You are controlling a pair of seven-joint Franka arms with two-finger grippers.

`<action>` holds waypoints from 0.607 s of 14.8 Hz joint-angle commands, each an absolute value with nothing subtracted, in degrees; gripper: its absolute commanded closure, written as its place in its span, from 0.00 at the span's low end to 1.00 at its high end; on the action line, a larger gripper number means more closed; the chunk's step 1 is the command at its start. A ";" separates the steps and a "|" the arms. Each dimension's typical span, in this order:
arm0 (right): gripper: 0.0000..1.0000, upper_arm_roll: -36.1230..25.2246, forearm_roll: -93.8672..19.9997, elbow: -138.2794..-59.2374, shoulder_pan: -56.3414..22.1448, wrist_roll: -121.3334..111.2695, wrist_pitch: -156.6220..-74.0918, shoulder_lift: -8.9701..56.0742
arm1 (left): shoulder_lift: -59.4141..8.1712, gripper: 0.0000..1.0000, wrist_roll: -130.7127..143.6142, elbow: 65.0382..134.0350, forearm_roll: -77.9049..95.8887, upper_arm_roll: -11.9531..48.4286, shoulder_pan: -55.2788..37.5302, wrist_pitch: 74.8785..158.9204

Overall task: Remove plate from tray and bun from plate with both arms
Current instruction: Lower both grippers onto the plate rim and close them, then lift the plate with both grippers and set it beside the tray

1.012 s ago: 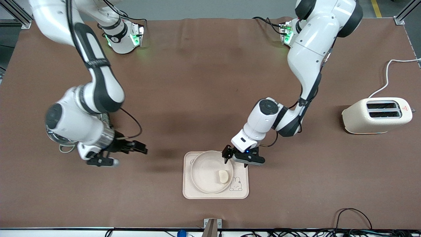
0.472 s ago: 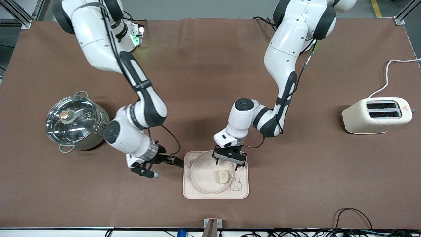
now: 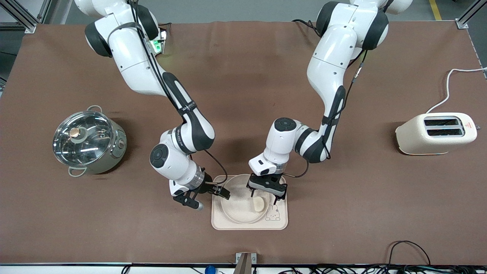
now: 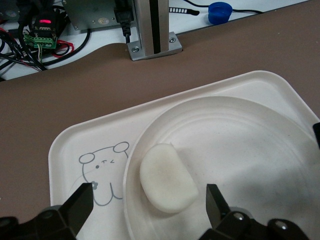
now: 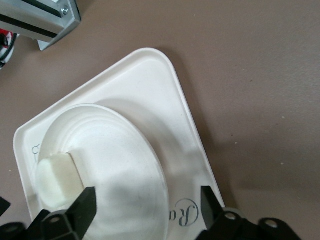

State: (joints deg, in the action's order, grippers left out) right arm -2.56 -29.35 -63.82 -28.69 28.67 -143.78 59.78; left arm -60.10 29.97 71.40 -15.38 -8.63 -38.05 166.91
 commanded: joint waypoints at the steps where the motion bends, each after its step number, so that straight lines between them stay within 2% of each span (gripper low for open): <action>1: 0.25 -4.21 -30.15 -58.02 -30.23 29.44 -143.88 64.06 | -59.69 0.01 29.62 69.96 -16.70 -9.23 -38.06 166.38; 4: 0.36 -5.10 -30.15 -56.16 -31.11 29.27 -144.14 65.65 | -55.82 0.00 29.53 71.01 -16.70 -9.14 -37.53 159.02; 6: 0.51 -5.10 -30.15 -56.16 -31.38 28.92 -145.45 66.62 | -51.79 0.00 28.66 73.38 -16.87 -8.70 -36.57 154.53; 9: 0.96 -5.10 -30.15 -56.16 -31.73 26.81 -146.95 67.24 | -46.51 0.00 25.93 76.72 -16.35 -8.53 -36.47 148.38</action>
